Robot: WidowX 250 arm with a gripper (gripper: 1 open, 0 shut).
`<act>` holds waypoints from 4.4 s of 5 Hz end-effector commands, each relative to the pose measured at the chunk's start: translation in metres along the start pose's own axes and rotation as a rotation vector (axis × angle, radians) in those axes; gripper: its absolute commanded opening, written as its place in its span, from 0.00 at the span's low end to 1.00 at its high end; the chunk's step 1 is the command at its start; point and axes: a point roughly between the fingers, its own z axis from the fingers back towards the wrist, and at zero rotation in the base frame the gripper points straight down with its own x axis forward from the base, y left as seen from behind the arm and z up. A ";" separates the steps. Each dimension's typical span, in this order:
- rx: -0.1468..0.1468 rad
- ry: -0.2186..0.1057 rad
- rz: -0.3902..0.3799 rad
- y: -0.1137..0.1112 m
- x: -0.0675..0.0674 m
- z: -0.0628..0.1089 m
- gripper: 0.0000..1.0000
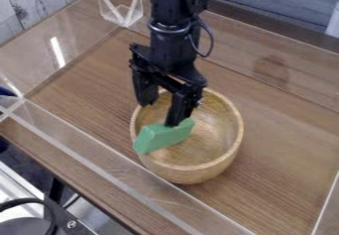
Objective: Remove the green block from inside the brown bowl and put it on the table
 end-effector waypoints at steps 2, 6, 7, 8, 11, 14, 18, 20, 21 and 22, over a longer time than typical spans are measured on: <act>0.019 0.022 -0.008 0.003 0.001 -0.012 1.00; 0.020 -0.025 -0.023 0.001 0.006 0.004 1.00; 0.018 -0.036 -0.026 0.000 0.007 0.006 1.00; 0.017 -0.041 -0.030 0.000 0.007 0.007 1.00; 0.013 -0.050 -0.037 -0.001 0.009 0.008 1.00; 0.014 -0.037 -0.043 -0.001 0.012 -0.004 1.00; 0.016 -0.037 -0.042 -0.002 0.016 -0.016 1.00; 0.017 -0.050 -0.040 -0.003 0.018 -0.016 1.00; 0.017 -0.059 -0.040 -0.003 0.018 -0.015 1.00; 0.018 -0.069 -0.039 -0.003 0.019 -0.014 1.00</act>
